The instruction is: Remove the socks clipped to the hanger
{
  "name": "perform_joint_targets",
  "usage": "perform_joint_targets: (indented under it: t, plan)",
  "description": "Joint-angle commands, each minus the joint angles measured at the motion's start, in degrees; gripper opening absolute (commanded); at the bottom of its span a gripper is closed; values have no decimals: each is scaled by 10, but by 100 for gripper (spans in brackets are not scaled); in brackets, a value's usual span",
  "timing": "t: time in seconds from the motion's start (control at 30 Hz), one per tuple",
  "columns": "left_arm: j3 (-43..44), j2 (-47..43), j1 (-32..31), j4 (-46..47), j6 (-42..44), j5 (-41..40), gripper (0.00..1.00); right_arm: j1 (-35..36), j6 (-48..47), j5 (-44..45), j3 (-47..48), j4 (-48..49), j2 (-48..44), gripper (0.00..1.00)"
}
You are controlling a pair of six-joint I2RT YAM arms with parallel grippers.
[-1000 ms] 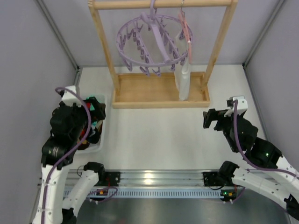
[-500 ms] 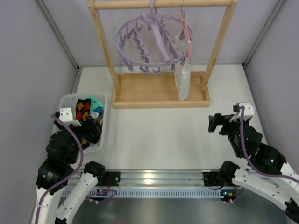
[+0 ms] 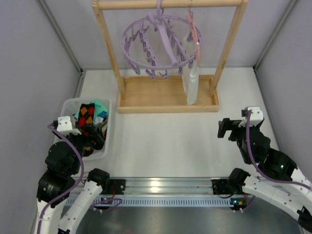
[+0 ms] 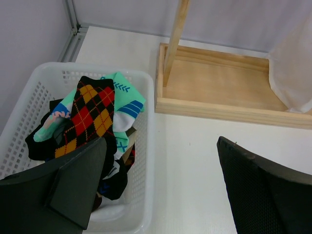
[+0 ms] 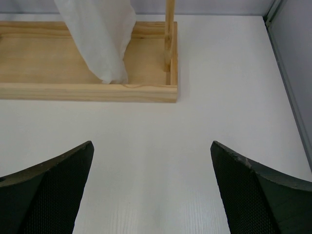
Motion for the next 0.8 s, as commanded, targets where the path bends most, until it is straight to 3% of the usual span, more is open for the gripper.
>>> perform_joint_targets:
  t: [0.0,0.77]
  plan:
    - [0,-2,-3,8,-4,-18,98,-6,5,19,14,-16,-2,99]
    - [-2,12,-3,8,-12,-31,99,-6,11,23,17,-33,-14,100]
